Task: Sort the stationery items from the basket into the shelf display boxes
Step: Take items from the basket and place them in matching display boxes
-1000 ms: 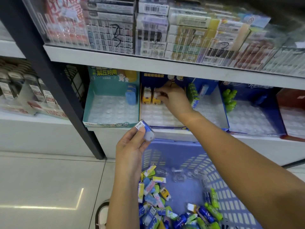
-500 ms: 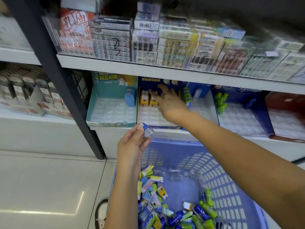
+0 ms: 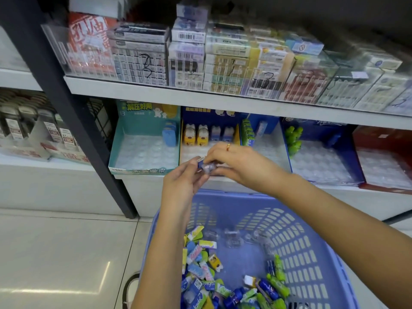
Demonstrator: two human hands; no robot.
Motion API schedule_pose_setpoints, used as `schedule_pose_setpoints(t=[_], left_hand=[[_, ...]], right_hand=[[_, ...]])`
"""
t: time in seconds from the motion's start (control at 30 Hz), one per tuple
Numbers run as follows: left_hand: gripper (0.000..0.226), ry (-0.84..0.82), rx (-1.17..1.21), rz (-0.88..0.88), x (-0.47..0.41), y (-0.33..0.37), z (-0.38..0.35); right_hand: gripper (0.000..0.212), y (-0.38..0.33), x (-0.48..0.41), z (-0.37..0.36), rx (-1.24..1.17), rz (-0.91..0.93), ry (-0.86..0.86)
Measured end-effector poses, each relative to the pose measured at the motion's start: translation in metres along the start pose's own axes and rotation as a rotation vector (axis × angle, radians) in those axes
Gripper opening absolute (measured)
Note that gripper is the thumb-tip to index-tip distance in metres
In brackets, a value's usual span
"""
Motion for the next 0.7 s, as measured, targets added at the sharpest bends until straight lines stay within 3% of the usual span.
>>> schedule_pose_setpoints(t=[0.1,0.2,0.3,0.5,0.7], left_hand=[[0.028,-0.011,-0.191,-0.127,-0.006,-0.002,-0.004],[0.036,0.009,-0.898,-0.4,-0.012,-0.013,-0.009],[0.048,-0.079,-1.386,-0.451,-0.015,-0.035,-0.013],[0.052,-0.086,-1.35,-0.49,-0.015,-0.04,-0.009],[0.052,-0.103,-1.343,-0.484,-0.016,-0.041,-0.006]], right_hand=[[0.024,0.023,-0.004,0.012,-0.173,-0.188,0.172],[0.027,0.057,-0.011,0.014,-0.216,-0.446,0.27],[0.023,0.09,-0.02,0.007,-0.109,-0.551,0.234],[0.021,0.122,-0.028,-0.009,0.028,-0.544,0.044],[0.016,0.128,-0.03,-0.008,-0.079,-0.601,0.07]])
Point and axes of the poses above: each hand's wrist, its own x-axis away from the middle knuckle, its own z-axis out of the back of the hand, y = z × x, the point moved 3 cm from there along -x, towards the middle knuckle, and after that the axes turned 4 degrees about z, right-handed, at the moved point
